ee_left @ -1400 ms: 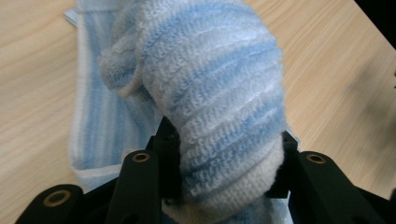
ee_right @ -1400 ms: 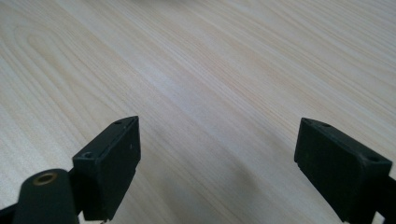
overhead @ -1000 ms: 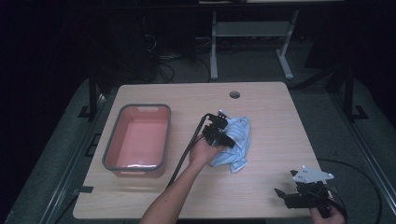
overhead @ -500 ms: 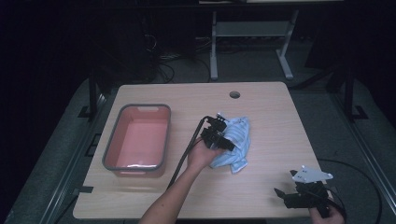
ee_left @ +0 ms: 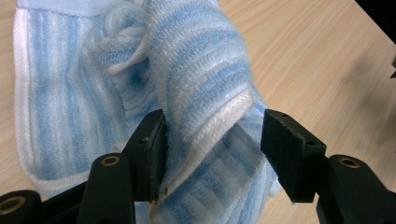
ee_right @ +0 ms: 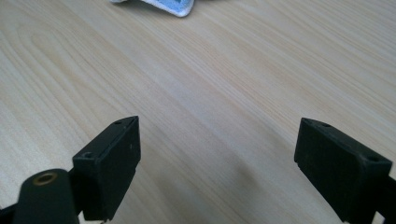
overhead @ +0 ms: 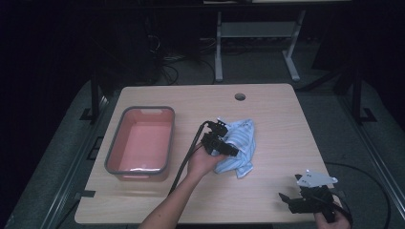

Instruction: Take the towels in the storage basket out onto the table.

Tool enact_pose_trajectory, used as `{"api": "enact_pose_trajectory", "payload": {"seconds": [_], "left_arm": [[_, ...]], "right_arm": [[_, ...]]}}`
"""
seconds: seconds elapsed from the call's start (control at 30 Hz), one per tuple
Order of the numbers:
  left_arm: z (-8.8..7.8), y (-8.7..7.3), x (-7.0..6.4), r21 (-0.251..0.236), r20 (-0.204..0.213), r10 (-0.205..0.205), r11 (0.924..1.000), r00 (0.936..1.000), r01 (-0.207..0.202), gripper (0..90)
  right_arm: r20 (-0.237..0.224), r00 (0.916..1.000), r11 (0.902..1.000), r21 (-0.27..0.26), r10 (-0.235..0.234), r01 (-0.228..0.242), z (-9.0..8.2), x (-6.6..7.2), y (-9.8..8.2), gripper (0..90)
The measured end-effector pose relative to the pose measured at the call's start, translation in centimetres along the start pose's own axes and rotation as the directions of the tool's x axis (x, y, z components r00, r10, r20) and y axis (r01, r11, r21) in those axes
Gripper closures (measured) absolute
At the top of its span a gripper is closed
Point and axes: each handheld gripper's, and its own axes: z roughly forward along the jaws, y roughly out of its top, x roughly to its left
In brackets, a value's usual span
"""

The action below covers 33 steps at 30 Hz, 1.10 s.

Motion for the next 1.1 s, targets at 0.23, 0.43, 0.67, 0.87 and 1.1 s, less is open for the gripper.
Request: {"api": "enact_pose_trajectory", "payload": {"seconds": [0.23, 0.43, 0.67, 0.87, 1.1], "left_arm": [[-0.7, -0.6, 0.2, -0.009, 0.012, -0.004, 0.9999, 0.9999, 0.004, 41.2], [-1.6, -1.1, 0.6, -0.019, 0.019, -0.007, 0.9998, 0.9998, 0.007, 40.2], [-2.3, -1.7, 0.9, -0.045, 0.024, -0.021, 0.9988, 0.9995, 0.022, 38.4], [-2.8, -2.3, 0.8, -0.051, 0.026, -0.016, 0.9986, 0.9995, 0.017, 38.1], [-3.2, -3.1, 1.2, -0.058, 0.019, -0.014, 0.9982, 0.9997, 0.015, 37.8]], "right_arm": [[0.007, 1.0000, 1.0000, 0.001, 0.001, -0.001, -0.1, -0.1, -0.1, 13.9], [0.008, 1.0000, 1.0000, 0.003, 0.001, -0.001, -0.1, -0.2, -0.1, 13.9], [0.010, 0.9999, 1.0000, 0.005, 0.000, 0.000, 0.0, -0.1, -0.1, 13.9], [0.013, 0.9999, 1.0000, 0.008, 0.001, -0.001, 0.0, -0.1, 0.0, 13.9], [0.013, 0.9999, 1.0000, 0.007, 0.001, -0.001, 0.0, -0.1, 0.0, 13.9]]}}
